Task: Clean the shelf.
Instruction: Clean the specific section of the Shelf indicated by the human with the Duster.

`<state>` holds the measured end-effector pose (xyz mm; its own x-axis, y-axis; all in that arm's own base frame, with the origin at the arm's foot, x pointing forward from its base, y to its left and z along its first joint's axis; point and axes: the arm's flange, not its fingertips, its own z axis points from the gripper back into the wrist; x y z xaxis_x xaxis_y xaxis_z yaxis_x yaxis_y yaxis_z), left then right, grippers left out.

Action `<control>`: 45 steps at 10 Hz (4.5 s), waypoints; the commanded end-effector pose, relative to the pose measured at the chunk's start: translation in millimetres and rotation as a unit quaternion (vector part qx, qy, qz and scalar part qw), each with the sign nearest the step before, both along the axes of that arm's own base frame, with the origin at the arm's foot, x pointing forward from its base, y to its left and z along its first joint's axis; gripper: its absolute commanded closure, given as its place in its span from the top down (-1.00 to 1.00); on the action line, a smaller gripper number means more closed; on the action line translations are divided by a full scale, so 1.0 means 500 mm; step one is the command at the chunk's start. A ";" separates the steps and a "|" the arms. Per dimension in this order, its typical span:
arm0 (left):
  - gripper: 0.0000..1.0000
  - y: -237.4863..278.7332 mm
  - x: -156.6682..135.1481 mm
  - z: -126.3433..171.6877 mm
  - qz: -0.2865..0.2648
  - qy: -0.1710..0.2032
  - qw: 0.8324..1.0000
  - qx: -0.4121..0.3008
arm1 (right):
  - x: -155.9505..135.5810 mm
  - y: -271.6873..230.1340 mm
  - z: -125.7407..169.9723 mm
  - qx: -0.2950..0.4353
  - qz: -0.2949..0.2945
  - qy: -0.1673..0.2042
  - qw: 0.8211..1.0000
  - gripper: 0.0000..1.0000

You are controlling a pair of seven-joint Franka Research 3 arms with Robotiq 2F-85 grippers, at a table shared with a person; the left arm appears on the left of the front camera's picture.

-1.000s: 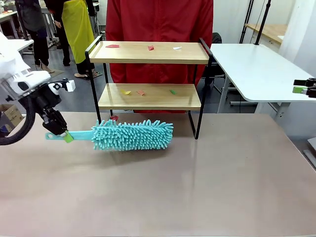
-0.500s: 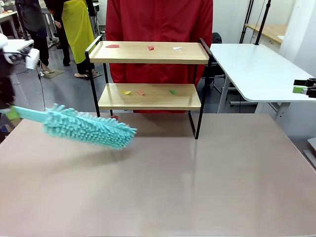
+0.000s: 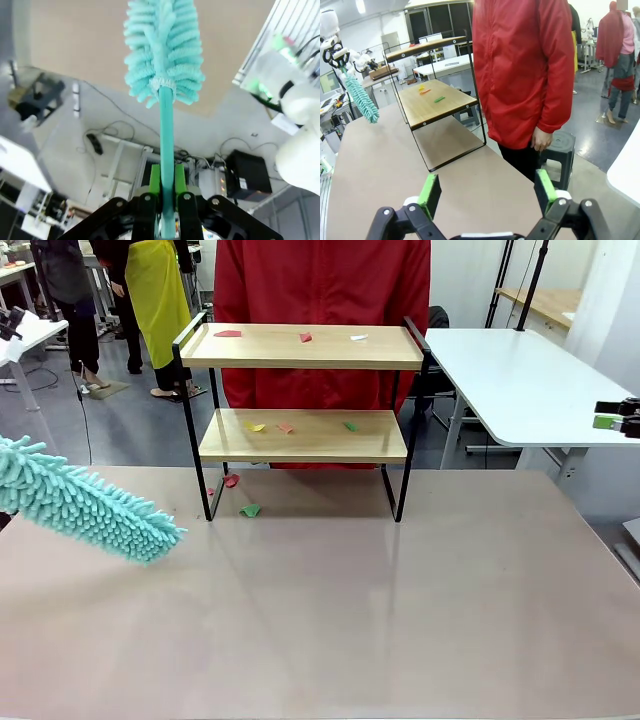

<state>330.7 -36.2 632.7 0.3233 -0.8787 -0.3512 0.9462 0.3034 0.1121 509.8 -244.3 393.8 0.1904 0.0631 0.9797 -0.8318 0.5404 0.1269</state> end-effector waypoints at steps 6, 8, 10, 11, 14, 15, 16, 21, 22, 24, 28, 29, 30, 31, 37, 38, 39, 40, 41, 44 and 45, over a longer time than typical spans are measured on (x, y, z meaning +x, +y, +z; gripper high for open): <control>-0.74 -0.019 -0.013 0.007 0.000 -0.002 1.000 0.018 | -0.001 0.005 0.006 0.000 0.001 -0.003 1.000 1.00; -0.74 -0.019 -0.013 0.007 0.000 -0.002 1.000 0.018 | -0.001 0.005 0.006 0.000 0.001 -0.003 1.000 1.00; -0.74 -0.019 -0.013 0.007 0.000 -0.002 1.000 0.018 | -0.001 0.005 0.006 0.000 0.001 -0.003 1.000 1.00; -0.74 -0.019 -0.013 0.007 0.000 -0.002 1.000 0.018 | -0.001 0.005 0.006 0.000 0.001 -0.003 1.000 1.00; -0.74 -0.019 -0.013 0.007 0.000 -0.002 1.000 0.018 | -0.001 0.005 0.006 0.000 0.001 -0.003 1.000 1.00; -0.74 -0.019 -0.013 0.007 0.000 -0.002 1.000 0.018 | -0.001 0.005 0.006 0.000 0.001 -0.003 1.000 1.00; -0.74 -0.019 -0.013 0.007 0.000 -0.002 1.000 0.018 | -0.001 0.005 0.006 0.000 0.001 -0.003 1.000 1.00; -0.74 -0.019 -0.013 0.007 0.000 -0.002 1.000 0.018 | -0.001 0.005 0.006 0.000 0.001 -0.003 1.000 1.00; -0.74 -0.019 -0.013 0.007 0.000 -0.002 1.000 0.018 | -0.001 0.005 0.006 0.000 0.001 -0.003 1.000 1.00; -0.74 -0.019 -0.013 0.007 0.000 -0.002 1.000 0.018 | -0.001 0.005 0.006 0.000 0.001 -0.003 1.000 1.00; -0.74 -0.019 -0.013 0.007 0.000 -0.002 1.000 0.018 | -0.001 0.005 0.006 0.000 0.001 -0.003 1.000 1.00; -0.74 -0.019 -0.013 0.007 0.000 -0.002 1.000 0.018 | -0.001 0.005 0.006 0.000 0.001 -0.003 1.000 1.00; -0.74 -0.019 -0.013 0.007 0.000 -0.002 1.000 0.018 | -0.001 0.005 0.006 0.000 0.001 -0.003 1.000 1.00; -0.74 -0.021 -0.010 -0.001 0.001 -0.006 1.000 0.024 | -0.001 0.005 0.006 0.000 0.001 -0.003 1.000 1.00; -0.74 -0.058 -0.020 -0.035 -0.073 -0.026 0.976 -0.206 | -0.001 0.005 0.006 0.000 0.001 -0.003 1.000 1.00; -0.74 -0.089 -0.020 -0.038 -0.062 -0.033 0.965 -0.252 | -0.001 0.005 0.006 0.000 0.001 -0.003 1.000 1.00; -0.74 -0.126 -0.018 -0.036 -0.035 -0.033 0.954 -0.297 | -0.001 0.005 0.006 0.000 0.001 -0.003 1.000 1.00; -0.74 -0.172 -0.021 -0.027 0.013 -0.045 0.946 -0.321 | -0.001 0.005 0.006 0.000 0.001 -0.003 1.000 1.00; -0.74 -0.206 -0.033 -0.014 0.037 -0.054 0.937 -0.342 | -0.001 0.005 0.006 0.000 0.001 -0.003 1.000 1.00; -0.74 -0.323 -0.061 0.011 0.141 -0.046 0.916 -0.373 | -0.001 0.005 0.006 0.000 0.001 -0.003 1.000 1.00; -0.74 -0.359 -0.057 0.010 0.176 -0.045 0.909 -0.375 | -0.001 0.005 0.006 0.000 0.001 -0.003 1.000 1.00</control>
